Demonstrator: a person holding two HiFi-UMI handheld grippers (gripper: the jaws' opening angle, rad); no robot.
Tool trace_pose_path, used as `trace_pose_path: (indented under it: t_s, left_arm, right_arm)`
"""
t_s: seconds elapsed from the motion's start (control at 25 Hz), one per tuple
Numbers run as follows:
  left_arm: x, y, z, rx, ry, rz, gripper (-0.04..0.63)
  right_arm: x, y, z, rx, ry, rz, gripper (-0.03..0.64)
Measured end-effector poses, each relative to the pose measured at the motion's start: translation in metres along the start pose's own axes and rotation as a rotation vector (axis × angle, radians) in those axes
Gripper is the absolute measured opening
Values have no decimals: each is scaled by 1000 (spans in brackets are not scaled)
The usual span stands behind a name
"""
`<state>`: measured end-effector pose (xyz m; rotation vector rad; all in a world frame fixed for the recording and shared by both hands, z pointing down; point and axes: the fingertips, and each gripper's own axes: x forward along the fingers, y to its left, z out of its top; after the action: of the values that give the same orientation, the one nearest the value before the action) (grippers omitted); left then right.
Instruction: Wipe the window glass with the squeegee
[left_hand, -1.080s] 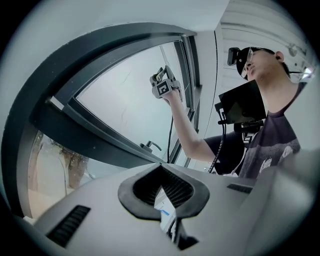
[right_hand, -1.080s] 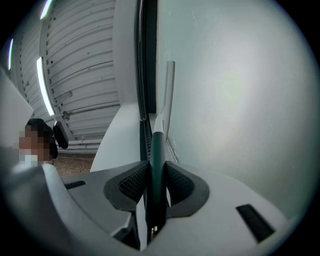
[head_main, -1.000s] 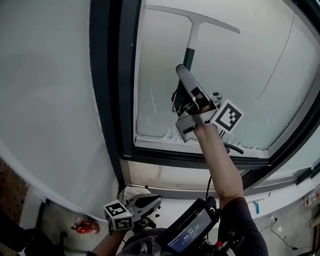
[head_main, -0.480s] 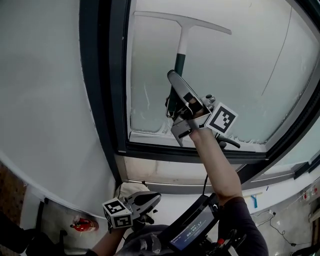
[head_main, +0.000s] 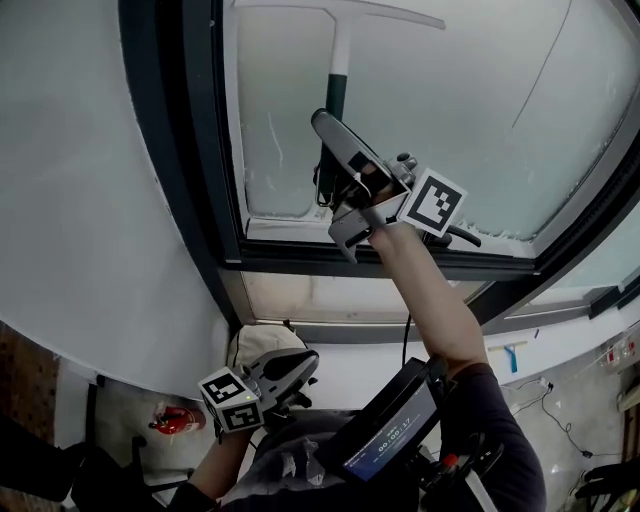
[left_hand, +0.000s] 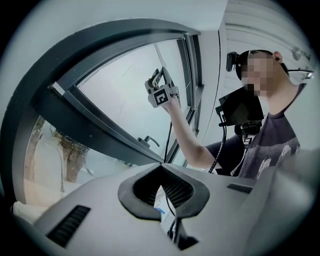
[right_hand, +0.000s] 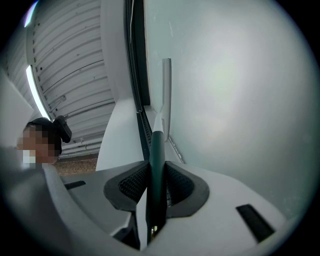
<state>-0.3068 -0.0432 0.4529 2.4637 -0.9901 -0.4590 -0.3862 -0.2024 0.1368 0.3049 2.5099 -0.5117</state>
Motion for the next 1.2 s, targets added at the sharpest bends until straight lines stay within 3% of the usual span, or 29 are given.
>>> trace_pose_path:
  t_s: [0.32, 0.92, 1.2]
  left_arm:
    - [-15, -5, -27, -3, -2, 15, 5]
    - [-13, -14, -1, -19, 23, 26, 5]
    - [-7, -5, -11, -40, 30, 33, 5]
  right_arm:
    - [-25, 9, -38, 36, 3, -14, 97]
    - [-36, -7, -49, 97, 16, -54, 97]
    - [-54, -26, -64, 136, 25, -82, 97]
